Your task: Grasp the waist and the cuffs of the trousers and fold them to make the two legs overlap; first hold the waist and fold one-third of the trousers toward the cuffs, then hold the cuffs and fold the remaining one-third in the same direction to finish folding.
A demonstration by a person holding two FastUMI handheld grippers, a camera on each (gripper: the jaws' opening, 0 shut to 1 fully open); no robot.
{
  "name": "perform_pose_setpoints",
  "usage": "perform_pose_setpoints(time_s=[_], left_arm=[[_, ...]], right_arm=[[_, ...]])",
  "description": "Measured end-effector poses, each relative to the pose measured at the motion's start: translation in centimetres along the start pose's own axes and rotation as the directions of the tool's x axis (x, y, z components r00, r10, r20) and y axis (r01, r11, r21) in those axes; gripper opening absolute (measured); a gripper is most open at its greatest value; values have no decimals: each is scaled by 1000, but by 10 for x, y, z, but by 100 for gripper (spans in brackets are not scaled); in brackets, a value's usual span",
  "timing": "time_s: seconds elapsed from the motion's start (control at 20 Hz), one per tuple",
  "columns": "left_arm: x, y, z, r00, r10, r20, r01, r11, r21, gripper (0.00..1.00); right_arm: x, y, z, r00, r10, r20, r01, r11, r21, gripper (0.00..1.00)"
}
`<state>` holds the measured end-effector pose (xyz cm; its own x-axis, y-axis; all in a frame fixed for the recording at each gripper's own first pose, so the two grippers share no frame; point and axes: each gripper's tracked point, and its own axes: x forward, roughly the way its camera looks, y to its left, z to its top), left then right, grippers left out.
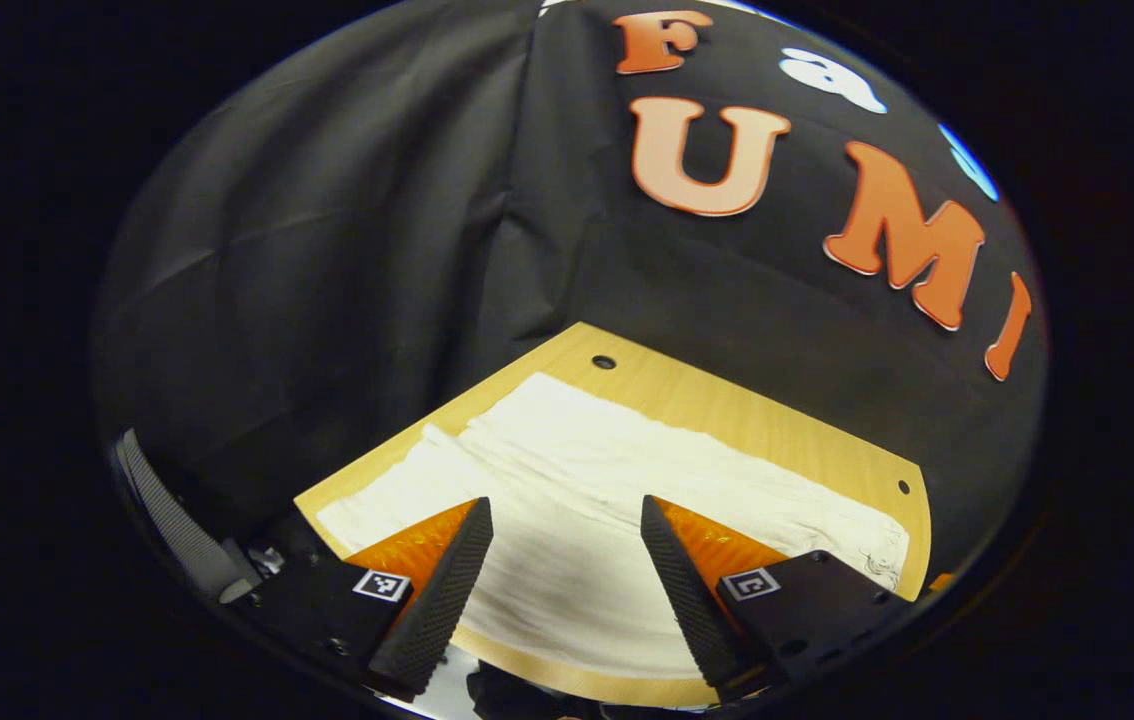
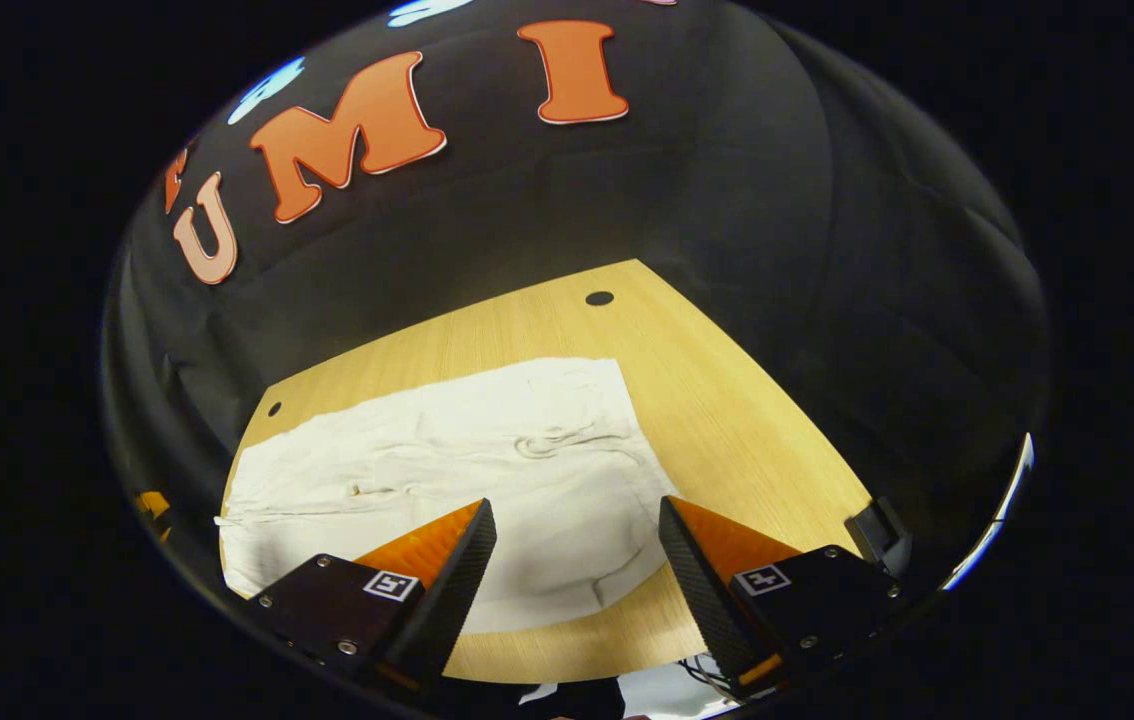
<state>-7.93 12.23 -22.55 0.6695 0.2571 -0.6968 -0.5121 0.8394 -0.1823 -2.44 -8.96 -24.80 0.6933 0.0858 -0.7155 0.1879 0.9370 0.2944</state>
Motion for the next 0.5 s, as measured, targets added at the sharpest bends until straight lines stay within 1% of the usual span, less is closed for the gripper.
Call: perform_pose_setpoints(time_s=[0.1, 0.15, 0.25, 0.3, 0.35, 0.4, 0.5], left_arm=[[9, 28, -14, 997, 42, -58, -43, 999, -28, 98], [14, 44, -19, 995, 51, -85, -55, 997, -50, 97], [18, 66, -31, 987, 43, -156, -61, 992, -115, 97], [25, 79, -39, 979, 45, -197, -75, 986, -148, 99], [32, 91, -47, 971, 43, -235, -87, 980, -178, 99], [37, 104, -56, 962, 38, -269, -98, 972, -213, 100], [48, 129, -67, 947, 31, -319, -123, 954, -272, 100]], right_arm=[[5, -3, -10, 999, -13, -35, 13, 1000, 7, 99], [6, -3, -17, 998, -19, -56, 20, 1000, 17, 99], [9, 3, -22, 996, -12, -92, 17, 999, 50, 98], [12, 6, -24, 994, -10, -107, 17, 998, 65, 98], [14, 6, -27, 993, -16, -120, 26, 997, 77, 98], [16, 6, -29, 991, -23, -134, 35, 995, 88, 98], [18, 8, -35, 988, -33, -154, 49, 993, 103, 97]])
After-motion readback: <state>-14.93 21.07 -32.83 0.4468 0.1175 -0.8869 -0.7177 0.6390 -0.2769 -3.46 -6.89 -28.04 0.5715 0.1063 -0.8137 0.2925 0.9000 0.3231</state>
